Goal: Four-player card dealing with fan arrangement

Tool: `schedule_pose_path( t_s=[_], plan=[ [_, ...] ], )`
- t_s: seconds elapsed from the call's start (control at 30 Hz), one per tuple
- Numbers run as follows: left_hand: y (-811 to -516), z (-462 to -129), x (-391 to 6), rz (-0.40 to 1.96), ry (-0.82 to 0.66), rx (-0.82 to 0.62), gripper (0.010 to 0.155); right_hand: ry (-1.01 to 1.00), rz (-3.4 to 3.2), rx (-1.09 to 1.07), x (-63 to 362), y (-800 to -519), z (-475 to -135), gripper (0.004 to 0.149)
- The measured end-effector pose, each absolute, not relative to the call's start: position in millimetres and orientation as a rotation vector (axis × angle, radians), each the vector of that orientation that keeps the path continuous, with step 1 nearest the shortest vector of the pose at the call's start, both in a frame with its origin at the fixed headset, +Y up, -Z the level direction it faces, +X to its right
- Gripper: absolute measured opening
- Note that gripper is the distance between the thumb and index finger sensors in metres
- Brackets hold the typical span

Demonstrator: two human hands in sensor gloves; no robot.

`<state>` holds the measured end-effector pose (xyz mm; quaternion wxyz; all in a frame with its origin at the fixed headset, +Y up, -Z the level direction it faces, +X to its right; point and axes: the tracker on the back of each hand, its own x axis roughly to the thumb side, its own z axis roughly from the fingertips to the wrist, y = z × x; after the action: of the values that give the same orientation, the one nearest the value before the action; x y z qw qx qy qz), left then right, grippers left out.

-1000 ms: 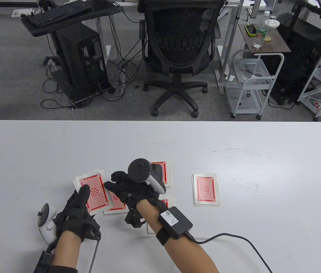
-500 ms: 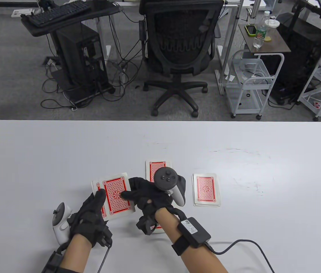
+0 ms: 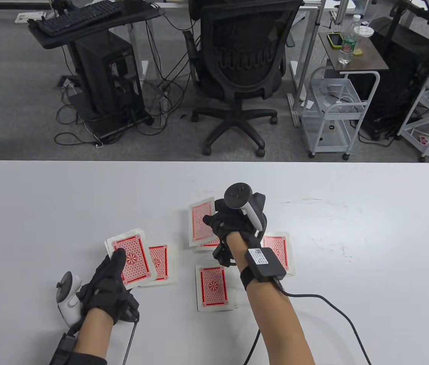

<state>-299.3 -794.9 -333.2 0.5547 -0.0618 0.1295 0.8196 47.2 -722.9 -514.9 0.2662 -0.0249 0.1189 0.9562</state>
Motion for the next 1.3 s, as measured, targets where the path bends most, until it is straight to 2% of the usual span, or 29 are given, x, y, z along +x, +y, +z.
schedule_pose_path(
  t_s=[0.23, 0.37, 0.57, 0.7, 0.8, 0.97, 1.1, 1.3],
  plan=[
    [-795, -333, -301, 1.910, 0.322, -0.144, 0.045, 0.401, 2.975, -0.189, 38, -760, -528, 0.077],
    [-794, -333, -300, 1.911, 0.322, -0.146, 0.045, 0.349, 3.041, -0.138, 35, -755, -522, 0.075],
    [-791, -332, -292, 1.910, 0.296, -0.146, 0.045, 0.254, 2.815, 0.101, 26, -710, -479, 0.067],
    [-789, -330, -280, 1.911, 0.259, -0.174, 0.045, 0.217, 2.521, 0.272, 16, -690, -431, 0.060],
    [-787, -328, -269, 1.905, 0.231, -0.202, 0.044, 0.219, 2.315, 0.408, 6, -698, -400, 0.062],
    [-786, -324, -252, 1.881, 0.180, -0.254, 0.044, 0.209, 2.207, 0.429, -12, -721, -373, 0.077],
    [-784, -321, -246, 1.854, 0.170, -0.257, 0.044, 0.176, 2.127, 0.400, -16, -727, -370, 0.055],
    [-784, -322, -246, 1.882, 0.159, -0.281, 0.044, 0.177, 2.090, 0.356, -9, -725, -371, 0.058]
  ],
)
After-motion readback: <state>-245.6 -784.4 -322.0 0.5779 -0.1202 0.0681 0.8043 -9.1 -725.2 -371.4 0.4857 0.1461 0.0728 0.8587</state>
